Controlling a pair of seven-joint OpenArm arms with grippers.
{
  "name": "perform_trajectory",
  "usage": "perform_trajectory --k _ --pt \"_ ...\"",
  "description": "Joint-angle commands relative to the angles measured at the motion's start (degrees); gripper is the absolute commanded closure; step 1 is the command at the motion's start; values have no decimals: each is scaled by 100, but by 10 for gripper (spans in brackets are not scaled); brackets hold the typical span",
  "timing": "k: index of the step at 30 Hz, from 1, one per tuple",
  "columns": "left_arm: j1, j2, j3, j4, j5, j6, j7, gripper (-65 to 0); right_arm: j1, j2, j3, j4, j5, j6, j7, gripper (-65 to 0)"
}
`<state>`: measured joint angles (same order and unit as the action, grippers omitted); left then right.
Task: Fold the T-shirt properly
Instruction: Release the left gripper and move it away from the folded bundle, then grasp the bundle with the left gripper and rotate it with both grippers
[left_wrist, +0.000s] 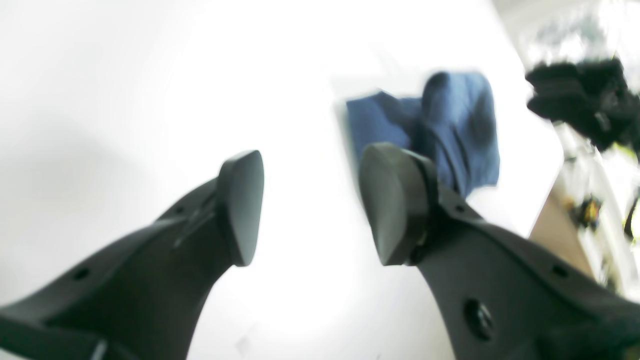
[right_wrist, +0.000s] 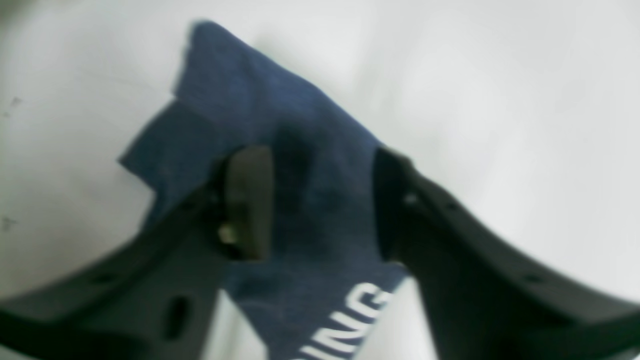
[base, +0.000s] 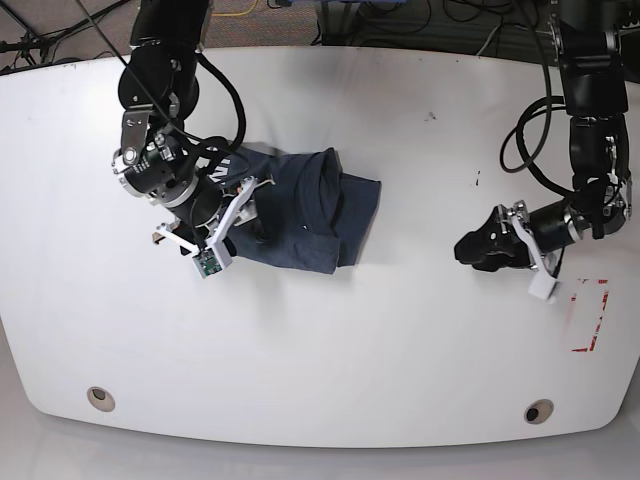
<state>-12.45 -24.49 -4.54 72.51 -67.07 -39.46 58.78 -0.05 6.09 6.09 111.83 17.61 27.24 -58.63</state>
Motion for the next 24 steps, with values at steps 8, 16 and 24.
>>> perform_trajectory --k 8,16,24 --pt "54 748 959 1527 1173 -54 -151 -264 98 574 99 -770 46 32 786 -81" --pt "449 2040 1249 1817 2957 -54 -151 -164 54 741 73 -1482 46 40 1489 -81" --pt "669 2770 1741 1562 4285 -54 -309 -164 27 767 55 -2159 46 93 2219 -81"
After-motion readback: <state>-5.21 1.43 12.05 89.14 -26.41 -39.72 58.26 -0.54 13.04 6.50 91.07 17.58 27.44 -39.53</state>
